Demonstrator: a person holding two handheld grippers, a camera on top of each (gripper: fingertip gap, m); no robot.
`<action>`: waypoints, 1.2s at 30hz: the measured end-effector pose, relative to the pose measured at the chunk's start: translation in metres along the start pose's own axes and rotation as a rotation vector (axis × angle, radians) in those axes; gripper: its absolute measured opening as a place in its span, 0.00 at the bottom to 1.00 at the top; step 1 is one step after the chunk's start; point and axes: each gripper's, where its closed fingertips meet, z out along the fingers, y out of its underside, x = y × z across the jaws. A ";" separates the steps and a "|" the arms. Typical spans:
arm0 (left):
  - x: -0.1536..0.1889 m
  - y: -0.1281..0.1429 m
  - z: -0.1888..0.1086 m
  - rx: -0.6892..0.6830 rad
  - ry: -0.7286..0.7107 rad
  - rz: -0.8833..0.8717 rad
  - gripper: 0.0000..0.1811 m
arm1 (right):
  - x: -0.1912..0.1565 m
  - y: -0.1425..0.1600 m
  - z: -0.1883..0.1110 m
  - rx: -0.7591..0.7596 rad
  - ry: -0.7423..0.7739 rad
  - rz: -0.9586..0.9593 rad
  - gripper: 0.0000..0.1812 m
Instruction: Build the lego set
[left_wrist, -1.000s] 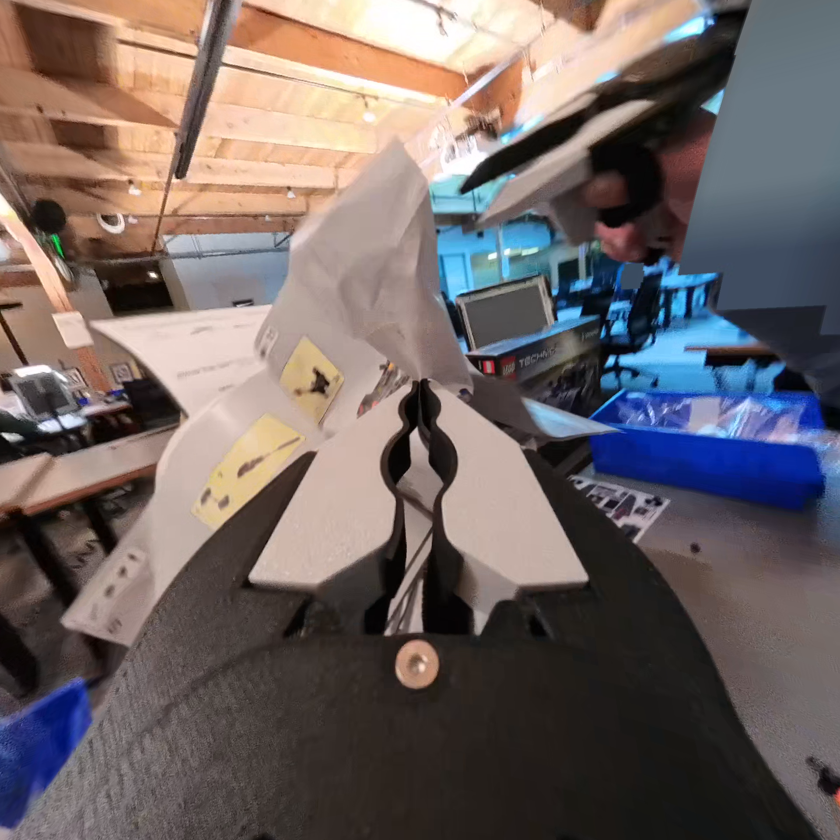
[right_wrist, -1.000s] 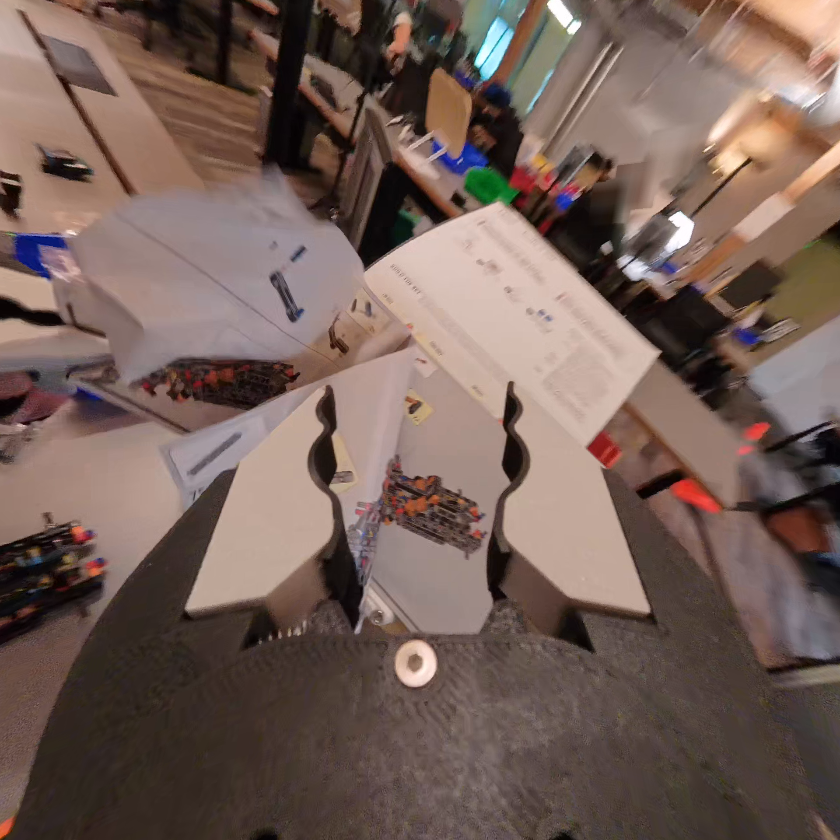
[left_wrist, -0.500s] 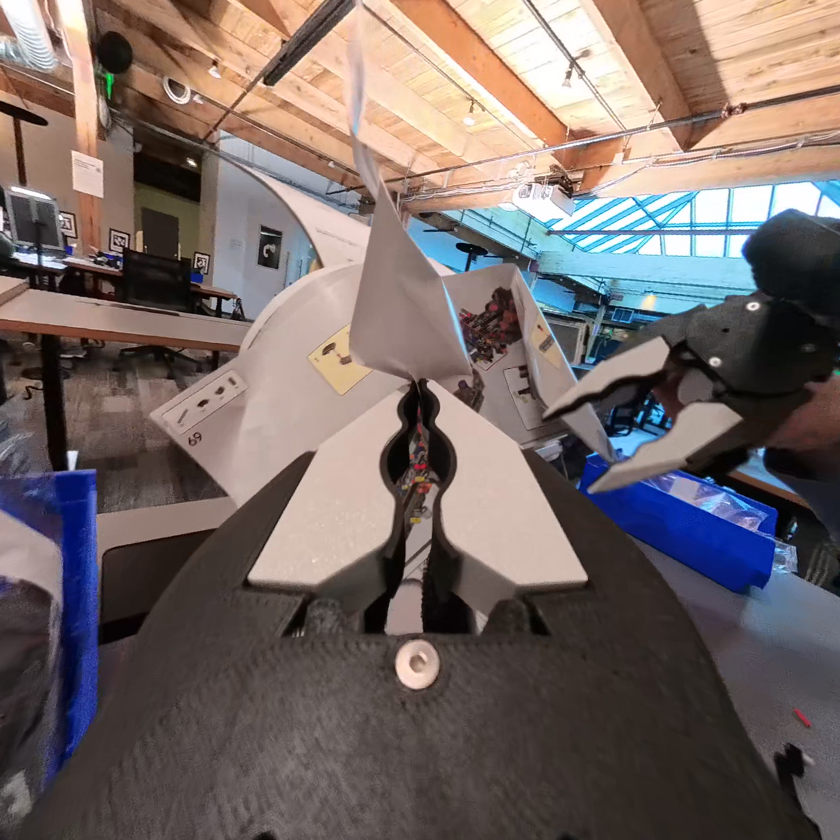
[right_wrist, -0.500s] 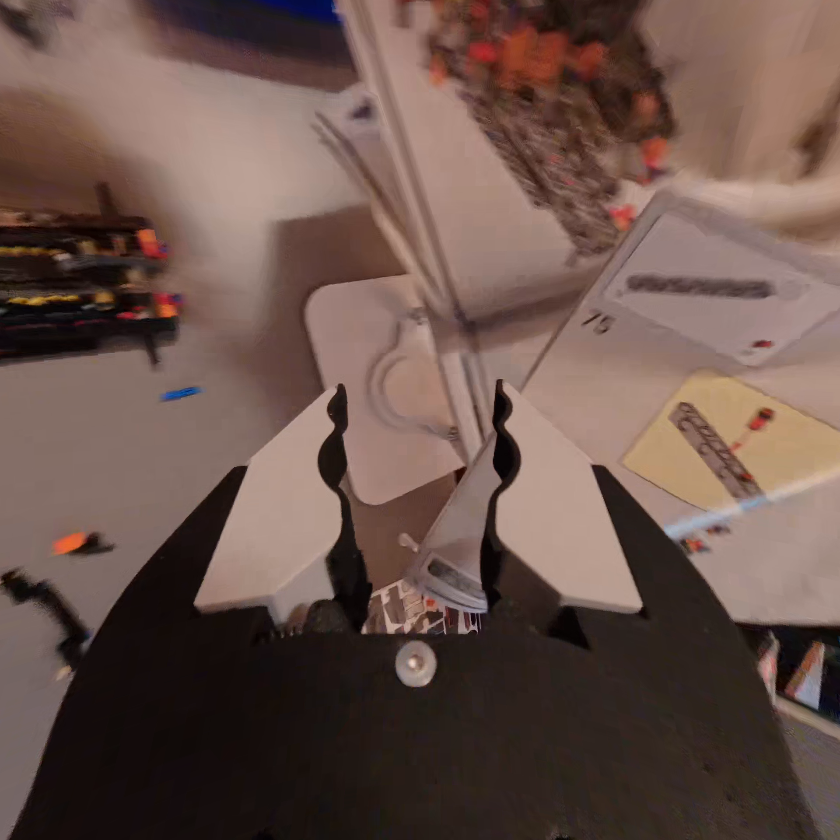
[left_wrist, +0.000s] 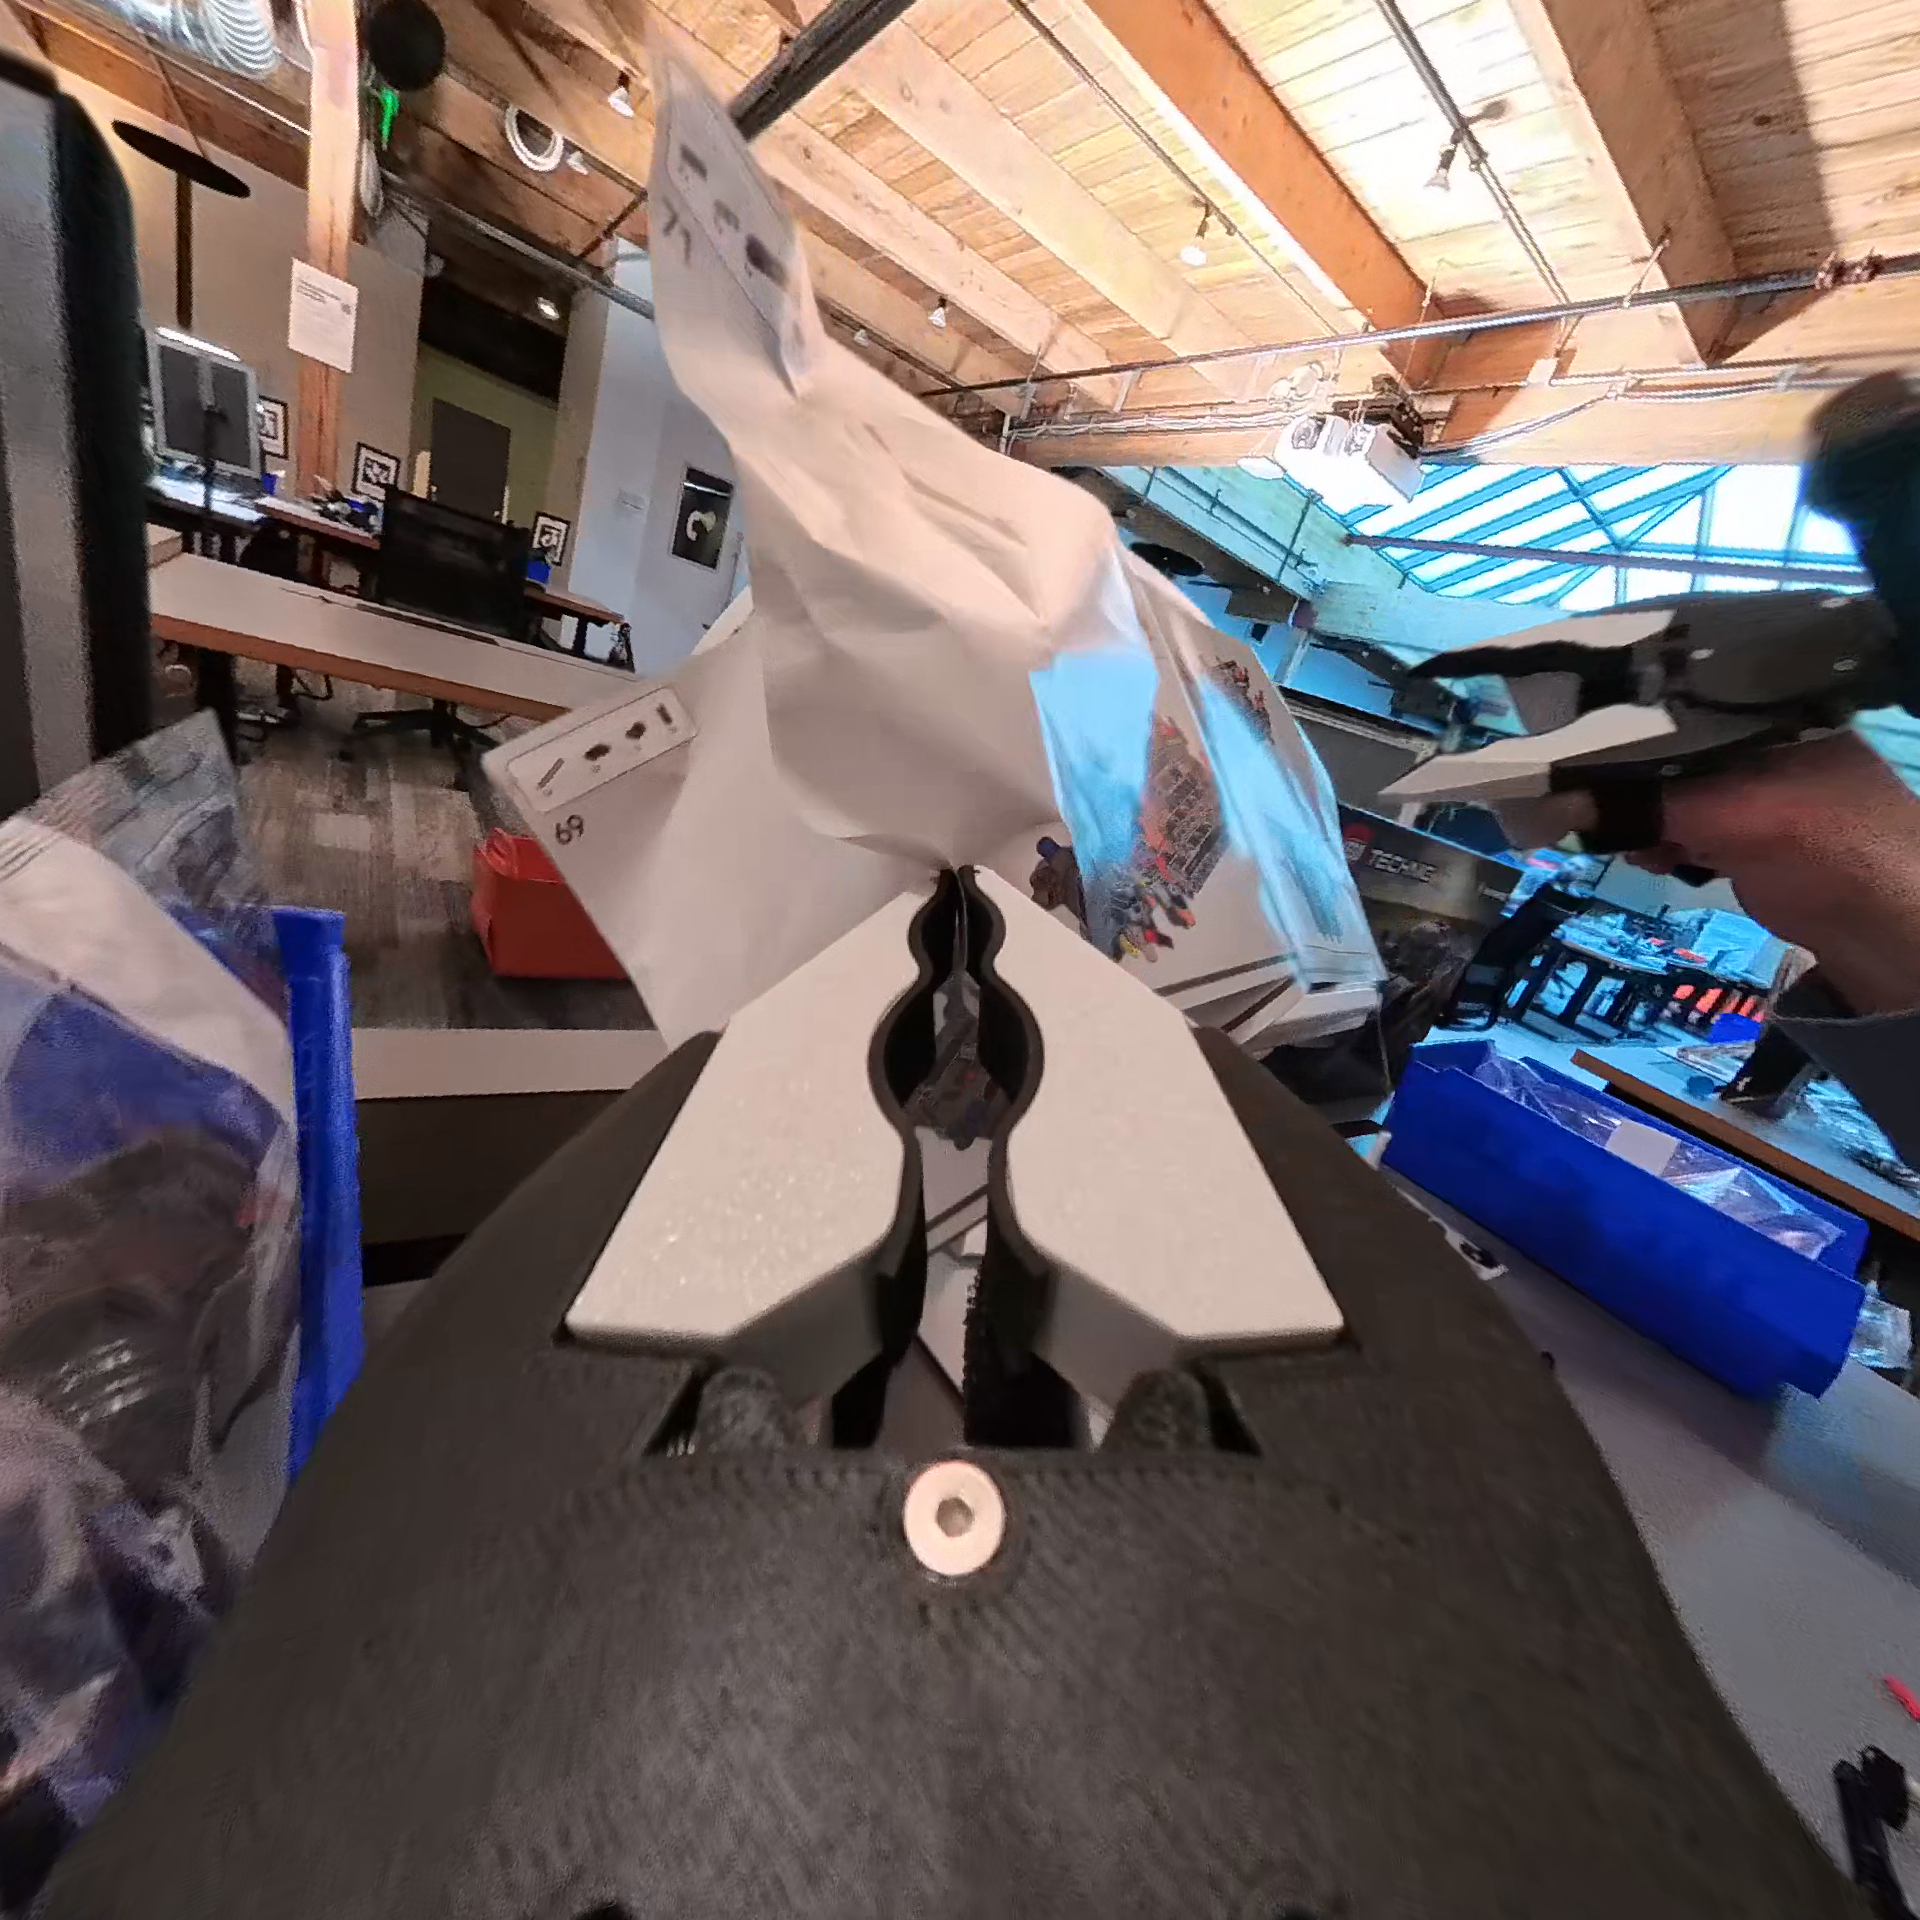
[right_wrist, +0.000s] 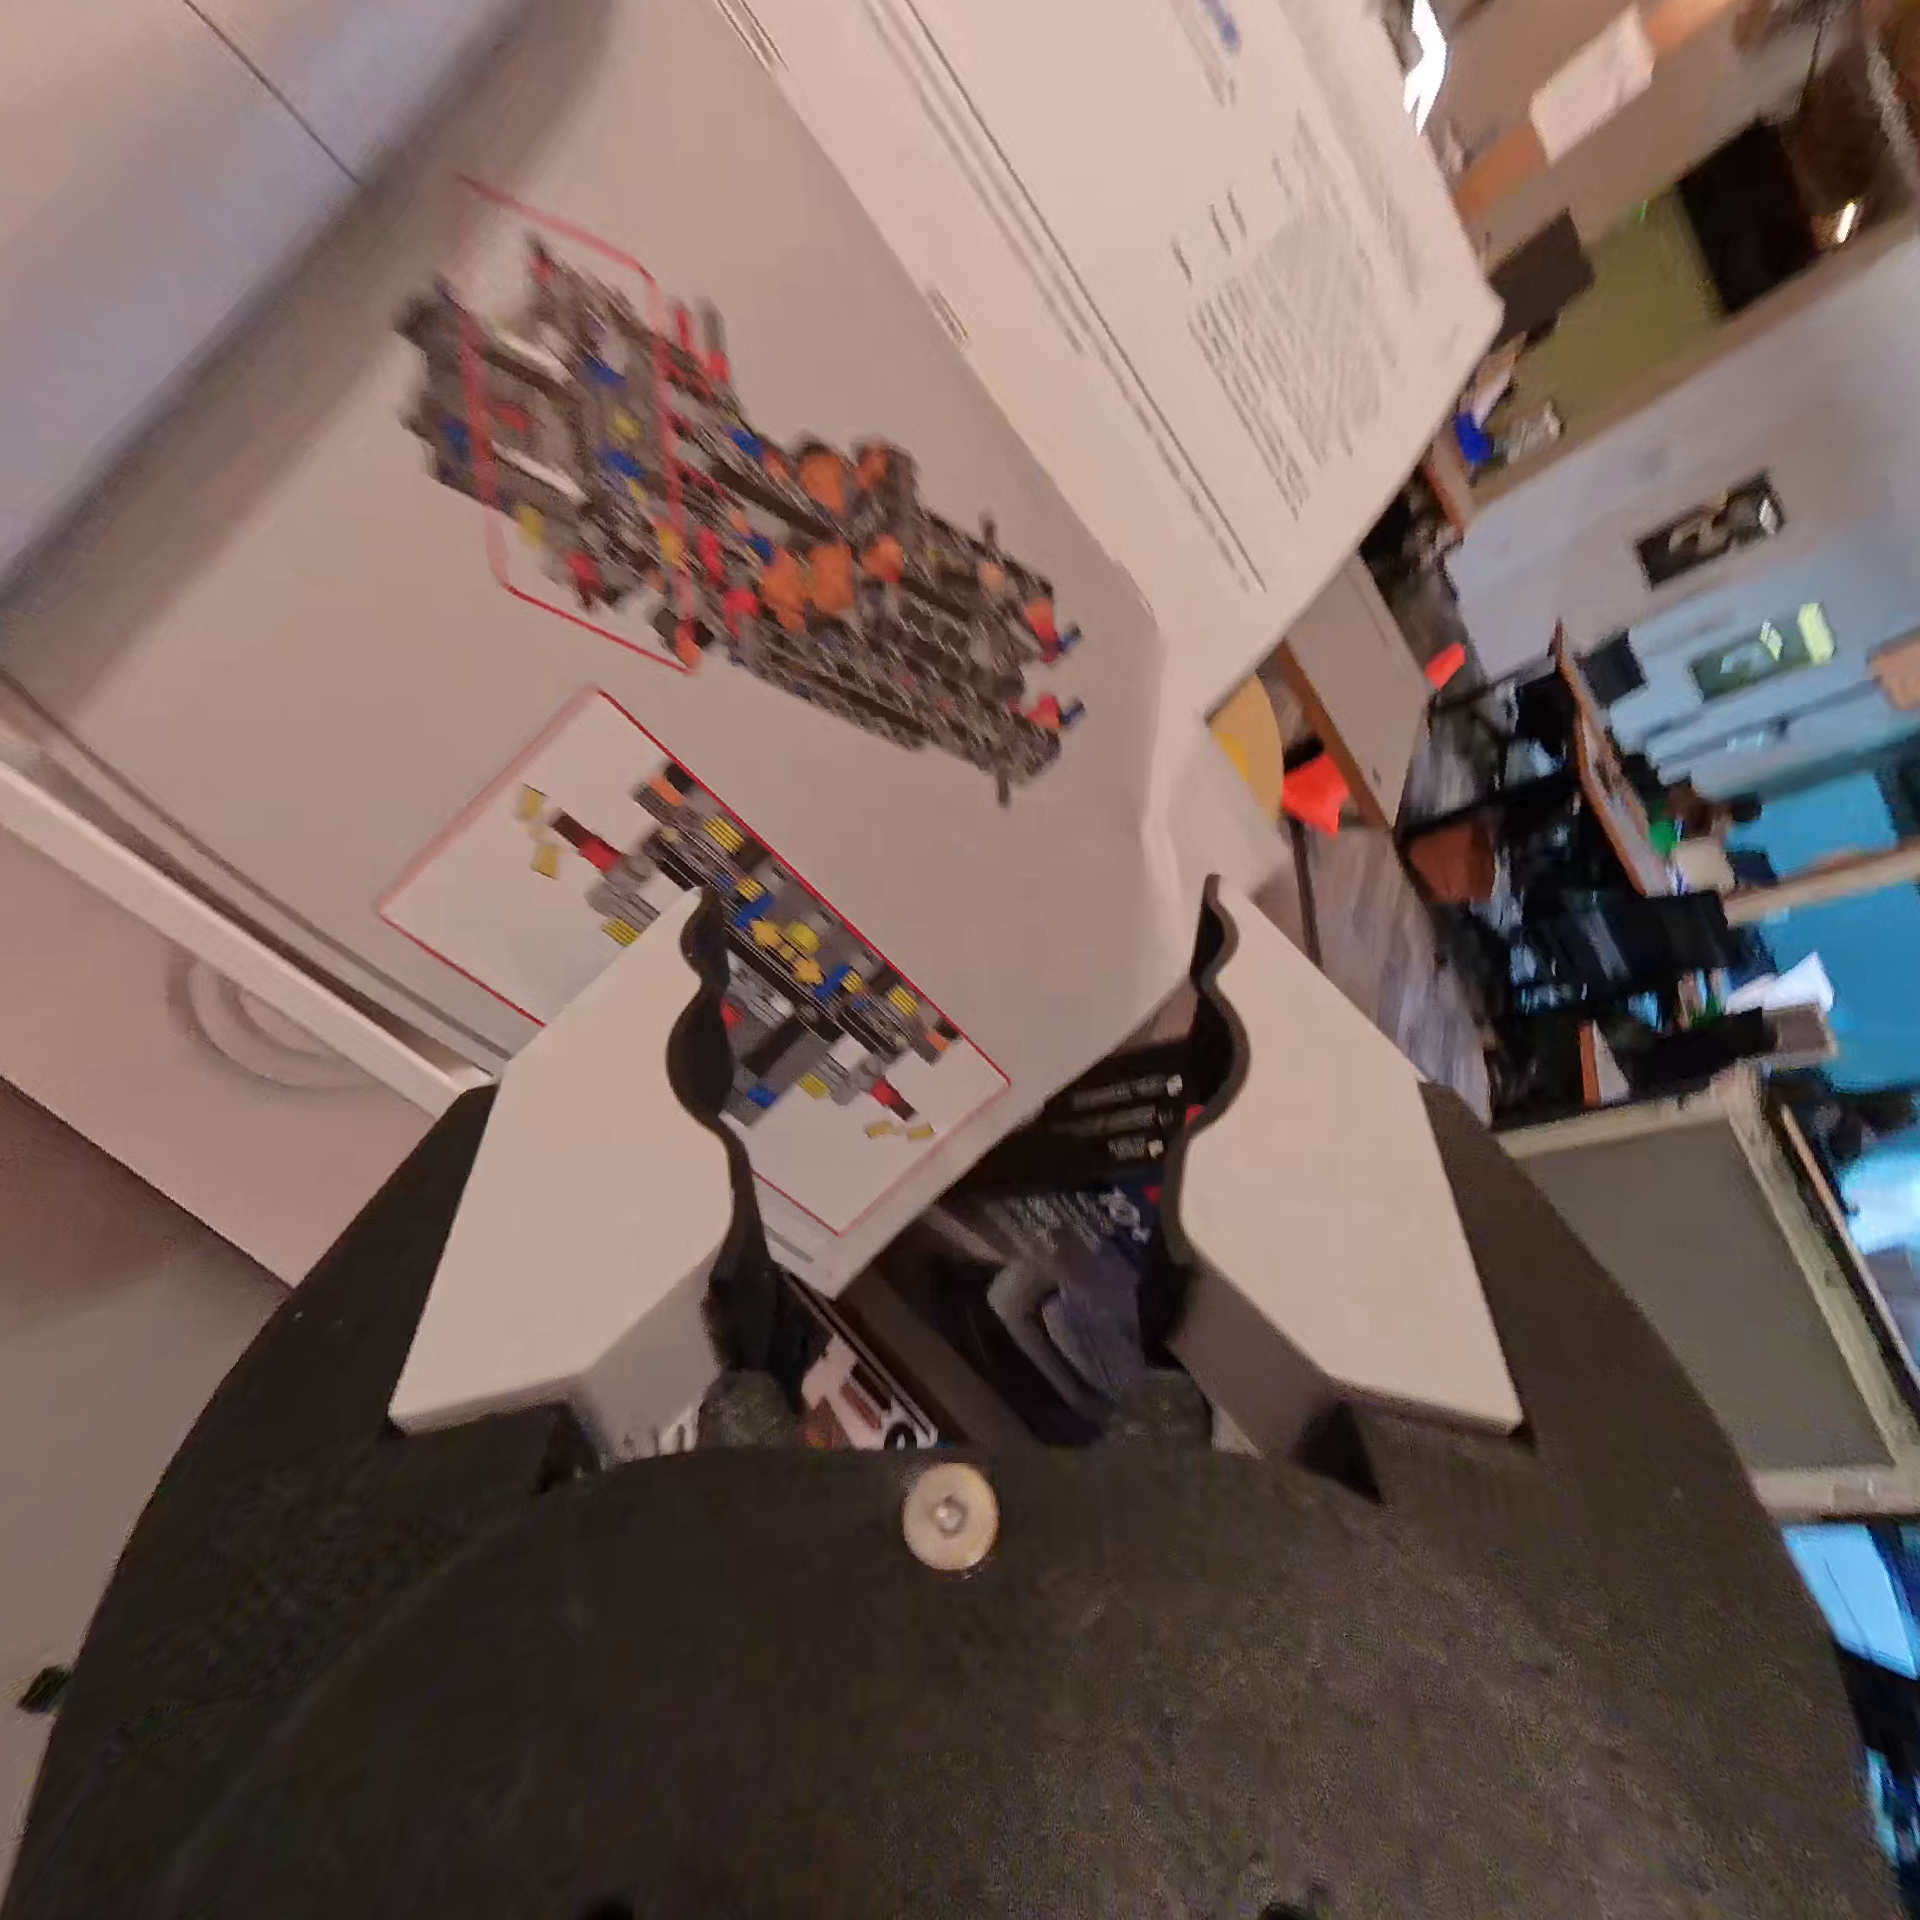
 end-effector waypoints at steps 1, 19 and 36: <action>-0.003 0.002 -0.001 0.000 -0.007 -0.001 0.00 | -0.008 -0.010 -0.003 0.042 -0.015 -0.023 0.46; -0.047 0.027 -0.004 -0.062 -0.058 -0.136 0.00 | -0.169 -0.114 0.009 0.206 -0.502 -0.023 0.00; -0.042 0.022 -0.006 -0.035 -0.078 -0.027 0.00 | -0.130 -0.064 -0.103 0.312 -0.448 0.043 0.05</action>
